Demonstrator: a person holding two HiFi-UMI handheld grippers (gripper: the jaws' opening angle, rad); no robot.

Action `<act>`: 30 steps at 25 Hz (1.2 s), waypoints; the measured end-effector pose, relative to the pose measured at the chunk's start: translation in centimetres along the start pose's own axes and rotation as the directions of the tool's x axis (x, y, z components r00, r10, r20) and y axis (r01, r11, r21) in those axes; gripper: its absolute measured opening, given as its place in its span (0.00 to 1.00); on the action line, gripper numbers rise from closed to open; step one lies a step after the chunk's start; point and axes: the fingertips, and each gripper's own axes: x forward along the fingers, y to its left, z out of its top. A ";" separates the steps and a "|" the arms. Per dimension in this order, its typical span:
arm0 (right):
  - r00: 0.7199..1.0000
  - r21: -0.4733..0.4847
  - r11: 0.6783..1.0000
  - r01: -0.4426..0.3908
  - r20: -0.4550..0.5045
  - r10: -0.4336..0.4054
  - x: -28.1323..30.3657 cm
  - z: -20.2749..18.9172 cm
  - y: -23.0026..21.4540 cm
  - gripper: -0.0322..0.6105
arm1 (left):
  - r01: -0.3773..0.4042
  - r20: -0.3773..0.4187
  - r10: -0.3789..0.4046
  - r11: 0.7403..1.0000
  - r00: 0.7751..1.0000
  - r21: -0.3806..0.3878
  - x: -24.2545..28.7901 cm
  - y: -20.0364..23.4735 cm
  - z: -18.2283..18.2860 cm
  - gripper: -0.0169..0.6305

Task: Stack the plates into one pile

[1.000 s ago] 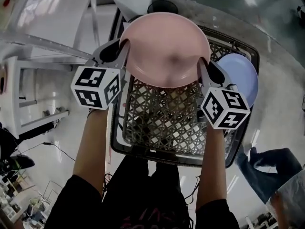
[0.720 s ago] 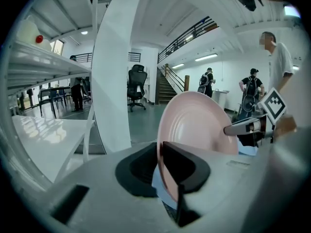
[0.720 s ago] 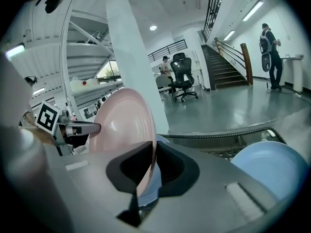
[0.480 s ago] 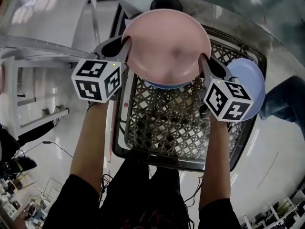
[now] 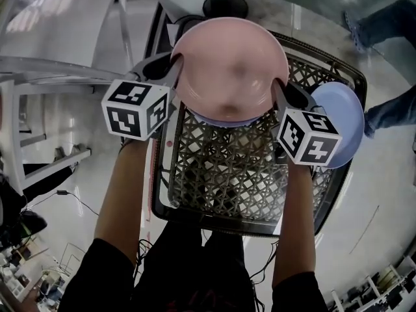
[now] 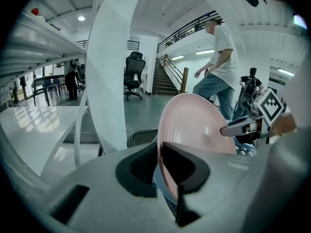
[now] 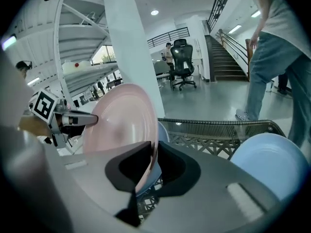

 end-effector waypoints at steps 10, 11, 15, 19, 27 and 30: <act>1.000 -0.058 0.998 0.013 -0.020 -0.014 1.6 -1.5 0.0 0.17 | 0.002 -0.034 0.000 0.999 0.999 0.042 1.6 0.7 -1.8 0.10; 1.000 -0.060 0.998 0.015 -0.020 -0.016 1.7 -1.7 0.0 0.18 | 0.002 -0.038 0.000 0.999 0.999 0.037 1.7 0.7 -2.1 0.10; 1.000 -0.047 0.999 0.025 0.005 -0.025 1.9 -1.8 -0.1 0.19 | 0.000 -0.053 0.002 0.999 0.999 0.032 2.1 1.1 -3.2 0.11; 0.999 -0.058 0.998 0.034 0.017 -0.033 2.0 -1.8 -0.1 0.19 | -0.015 -0.060 0.017 0.999 0.998 0.034 2.3 1.5 -3.9 0.11; 0.996 -0.078 0.994 0.074 0.049 -0.070 0.6 -1.2 -0.8 0.20 | -0.052 -0.013 0.052 0.998 0.999 0.038 1.3 2.1 -2.7 0.07; 0.994 -0.109 0.989 0.103 0.041 -0.100 -0.1 -1.4 -1.1 0.06 | -0.042 -0.003 0.042 0.998 0.999 0.046 0.8 1.7 -2.4 0.02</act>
